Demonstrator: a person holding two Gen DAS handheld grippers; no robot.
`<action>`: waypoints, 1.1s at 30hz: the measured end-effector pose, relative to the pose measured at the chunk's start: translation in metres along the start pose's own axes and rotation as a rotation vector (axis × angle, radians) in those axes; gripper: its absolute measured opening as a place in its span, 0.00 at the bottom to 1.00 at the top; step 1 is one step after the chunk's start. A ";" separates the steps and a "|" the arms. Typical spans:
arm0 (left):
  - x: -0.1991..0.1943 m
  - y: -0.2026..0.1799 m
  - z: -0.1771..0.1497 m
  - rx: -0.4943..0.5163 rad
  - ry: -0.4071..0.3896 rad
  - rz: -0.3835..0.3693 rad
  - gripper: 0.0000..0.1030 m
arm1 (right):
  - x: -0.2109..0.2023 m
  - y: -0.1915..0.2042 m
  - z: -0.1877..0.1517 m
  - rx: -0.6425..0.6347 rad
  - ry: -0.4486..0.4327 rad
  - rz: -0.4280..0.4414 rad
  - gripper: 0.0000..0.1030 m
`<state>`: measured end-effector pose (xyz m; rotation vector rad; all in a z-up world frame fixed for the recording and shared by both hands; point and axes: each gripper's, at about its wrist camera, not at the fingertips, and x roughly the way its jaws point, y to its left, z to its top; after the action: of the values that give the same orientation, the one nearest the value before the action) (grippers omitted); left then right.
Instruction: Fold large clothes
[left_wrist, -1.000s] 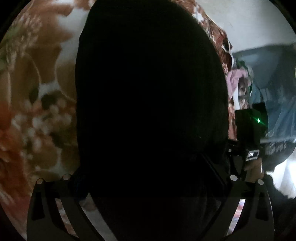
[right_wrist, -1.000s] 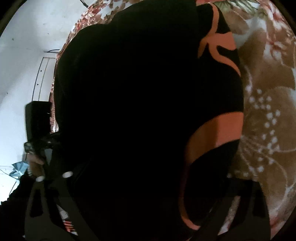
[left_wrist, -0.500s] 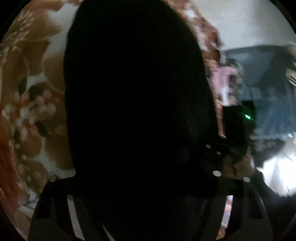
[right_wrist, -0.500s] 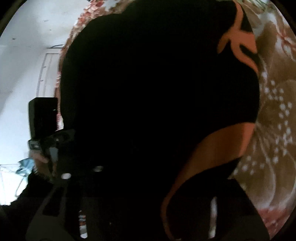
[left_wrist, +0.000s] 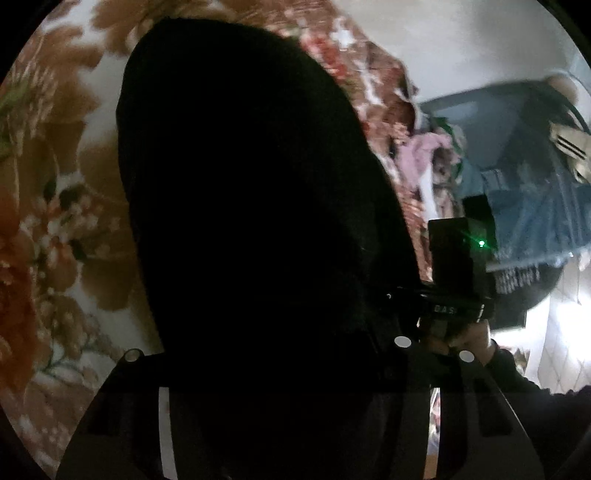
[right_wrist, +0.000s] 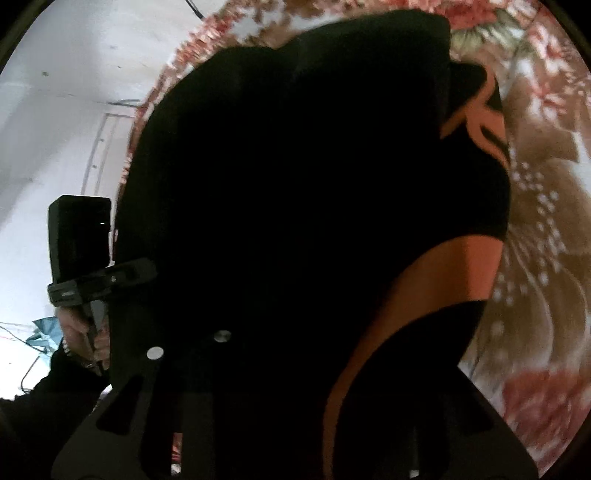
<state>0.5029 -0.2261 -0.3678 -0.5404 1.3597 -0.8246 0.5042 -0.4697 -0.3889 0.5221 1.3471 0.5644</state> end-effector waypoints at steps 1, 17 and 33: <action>-0.010 -0.006 0.000 0.019 0.004 -0.003 0.50 | -0.010 0.004 -0.008 0.012 -0.019 0.021 0.29; 0.149 -0.250 -0.070 0.412 0.323 -0.153 0.51 | -0.227 -0.077 -0.237 0.265 -0.361 -0.109 0.29; 0.429 -0.474 -0.143 0.944 0.784 -0.388 0.53 | -0.392 -0.237 -0.475 0.680 -0.755 -0.323 0.30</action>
<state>0.2709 -0.8349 -0.2996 0.3277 1.3506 -1.9815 0.0017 -0.8923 -0.3197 0.9292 0.8283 -0.3704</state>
